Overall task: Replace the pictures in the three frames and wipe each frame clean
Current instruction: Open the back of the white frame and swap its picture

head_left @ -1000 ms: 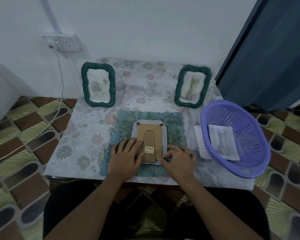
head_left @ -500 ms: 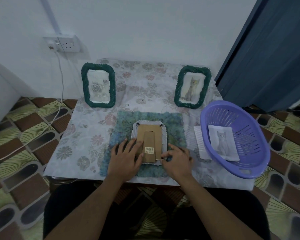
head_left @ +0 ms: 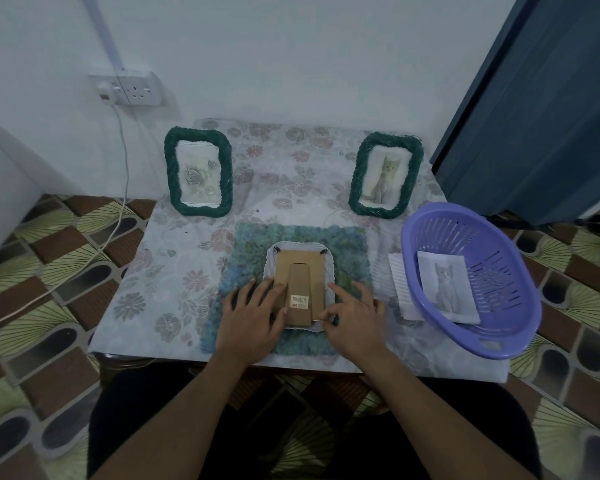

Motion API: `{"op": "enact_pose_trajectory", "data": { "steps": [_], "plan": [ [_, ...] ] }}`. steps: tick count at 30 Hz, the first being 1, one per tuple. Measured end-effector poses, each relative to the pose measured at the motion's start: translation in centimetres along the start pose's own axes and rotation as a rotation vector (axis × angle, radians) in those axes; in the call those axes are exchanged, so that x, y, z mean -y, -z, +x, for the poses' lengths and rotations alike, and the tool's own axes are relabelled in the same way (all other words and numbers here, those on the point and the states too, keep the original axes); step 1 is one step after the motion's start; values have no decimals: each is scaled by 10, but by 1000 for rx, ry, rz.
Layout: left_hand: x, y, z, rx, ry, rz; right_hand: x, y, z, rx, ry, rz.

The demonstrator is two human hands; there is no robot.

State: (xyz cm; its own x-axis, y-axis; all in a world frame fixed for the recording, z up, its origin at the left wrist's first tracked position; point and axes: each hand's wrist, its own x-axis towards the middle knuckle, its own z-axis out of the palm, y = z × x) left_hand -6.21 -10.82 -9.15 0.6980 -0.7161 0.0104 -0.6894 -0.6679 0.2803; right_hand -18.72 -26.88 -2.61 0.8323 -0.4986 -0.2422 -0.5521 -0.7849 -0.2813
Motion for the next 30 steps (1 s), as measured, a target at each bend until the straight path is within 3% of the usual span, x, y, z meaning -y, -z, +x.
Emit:
{"op": "enact_pose_trajectory", "data": {
  "steps": [8, 16, 22, 30],
  "plan": [
    [0, 2, -1, 16, 3, -1, -11, 12, 13, 146, 14, 122],
    [-4, 5, -4, -20, 50, -16, -16, -12, 25, -141, 86, 530],
    [-8, 7, -6, -24, 181, -89, 9, -23, 33, -67, 94, 462],
    [-8, 10, -3, 7, 210, -57, 22, -32, 35, -11, 45, 300]
  ]
}}
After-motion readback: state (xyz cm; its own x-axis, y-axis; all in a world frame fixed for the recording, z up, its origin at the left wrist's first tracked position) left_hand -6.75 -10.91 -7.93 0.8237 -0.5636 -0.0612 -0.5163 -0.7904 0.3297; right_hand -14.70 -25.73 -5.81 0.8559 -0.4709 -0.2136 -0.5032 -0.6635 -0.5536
